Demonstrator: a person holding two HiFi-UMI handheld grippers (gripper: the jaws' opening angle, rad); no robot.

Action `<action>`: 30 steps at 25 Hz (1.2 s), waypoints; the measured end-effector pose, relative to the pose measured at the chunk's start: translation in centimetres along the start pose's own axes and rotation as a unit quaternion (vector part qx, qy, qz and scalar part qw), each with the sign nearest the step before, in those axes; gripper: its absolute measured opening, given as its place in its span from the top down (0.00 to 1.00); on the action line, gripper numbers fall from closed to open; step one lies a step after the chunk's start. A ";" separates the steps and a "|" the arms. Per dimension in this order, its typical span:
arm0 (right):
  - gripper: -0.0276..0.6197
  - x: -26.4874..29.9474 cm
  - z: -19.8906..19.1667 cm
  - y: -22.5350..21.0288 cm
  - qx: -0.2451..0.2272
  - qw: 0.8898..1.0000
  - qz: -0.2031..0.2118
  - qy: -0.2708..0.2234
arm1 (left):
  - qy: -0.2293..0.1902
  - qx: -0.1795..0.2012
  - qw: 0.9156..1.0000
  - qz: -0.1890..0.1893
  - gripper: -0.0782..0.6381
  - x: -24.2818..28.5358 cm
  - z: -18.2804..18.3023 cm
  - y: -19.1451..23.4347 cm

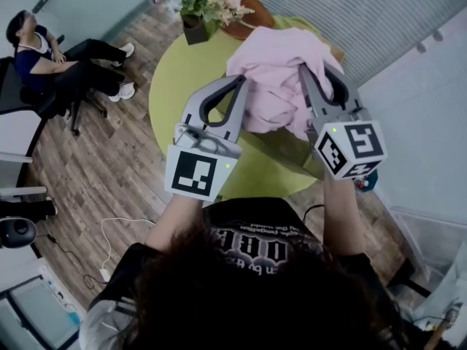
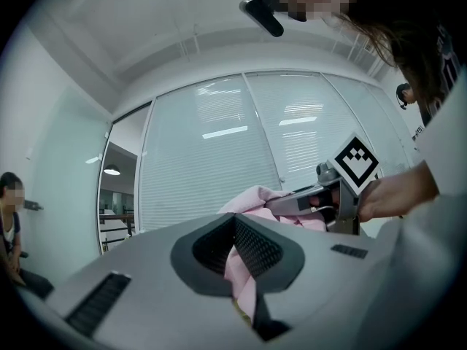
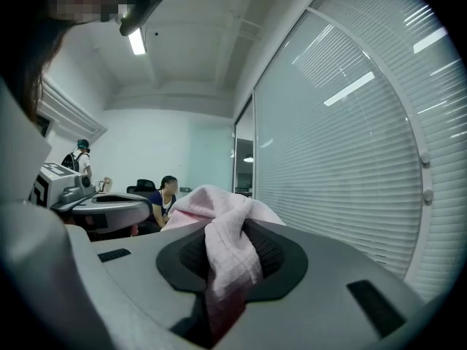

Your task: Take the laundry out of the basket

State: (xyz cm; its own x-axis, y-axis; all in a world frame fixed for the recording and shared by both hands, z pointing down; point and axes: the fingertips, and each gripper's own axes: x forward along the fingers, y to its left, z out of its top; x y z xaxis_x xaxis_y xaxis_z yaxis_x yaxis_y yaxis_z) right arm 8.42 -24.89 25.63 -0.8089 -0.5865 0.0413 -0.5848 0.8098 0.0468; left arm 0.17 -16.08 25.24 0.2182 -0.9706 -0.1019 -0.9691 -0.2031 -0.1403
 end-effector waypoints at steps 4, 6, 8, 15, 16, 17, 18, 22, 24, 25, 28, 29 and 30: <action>0.81 0.2 1.1 1.5 -0.003 1.000 0.012 -0.012 | 0.002 0.007 1.000 0.013 0.89 -1.2 0.3 0.8; 0.81 0.3 1.4 2.1 0.002 1.000 0.015 -0.017 | 0.001 0.009 1.000 0.016 0.89 -1.8 0.4 1.2; 0.81 0.6 1.6 2.9 0.003 1.000 0.020 -0.019 | 0.000 0.009 1.000 0.020 0.89 -2.3 0.5 1.9; 0.81 2.0 2.5 6.1 -0.008 1.000 0.010 -0.028 | -0.004 0.004 1.000 0.024 0.89 -4.8 0.2 5.3; 0.81 2.1 2.7 6.6 -0.009 0.999 0.008 -0.030 | -0.006 0.003 1.000 0.024 0.89 -5.2 0.2 5.9; 0.81 2.2 2.9 7.1 -0.012 0.999 0.006 -0.031 | -0.007 0.003 1.000 0.024 0.89 -5.6 0.2 6.4; 0.81 2.3 3.2 7.6 -0.014 0.999 0.004 -0.032 | -0.009 0.003 1.000 0.023 0.89 -5.9 0.3 6.8; 0.81 2.5 4.7 9.2 -0.025 0.999 -0.012 -0.042 | -0.013 0.000 1.000 0.016 0.89 -7.4 0.4 8.5; 0.81 2.6 5.5 10.2 -0.029 0.998 -0.018 -0.049 | -0.016 -0.003 1.000 0.013 0.89 -8.2 0.5 9.3; 0.81 2.6 5.9 10.7 -0.031 0.998 -0.021 -0.052 | -0.018 -0.004 1.000 0.012 0.89 -8.6 0.5 9.8; 0.81 3.2 6.9 12.5 -0.030 0.997 -0.024 -0.063 | -0.024 -0.007 1.000 0.007 0.89 -9.5 0.4 11.3; 0.81 3.3 7.2 13.0 -0.027 0.997 -0.023 -0.067 | -0.026 -0.007 1.000 0.006 0.89 -9.8 0.5 11.7; 0.81 3.3 7.5 13.6 -0.024 0.997 -0.021 -0.071 | -0.029 -0.007 1.000 0.005 0.89 -10.2 0.6 11.9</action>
State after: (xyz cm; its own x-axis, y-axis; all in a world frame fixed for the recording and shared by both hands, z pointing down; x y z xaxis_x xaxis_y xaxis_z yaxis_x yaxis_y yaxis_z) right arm -2.64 -15.68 18.88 -0.7864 -0.6090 -0.1035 -0.6173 0.7813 0.0925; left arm -13.56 -8.52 24.02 0.2148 -0.9635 -0.1597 -0.9726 -0.1961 -0.1250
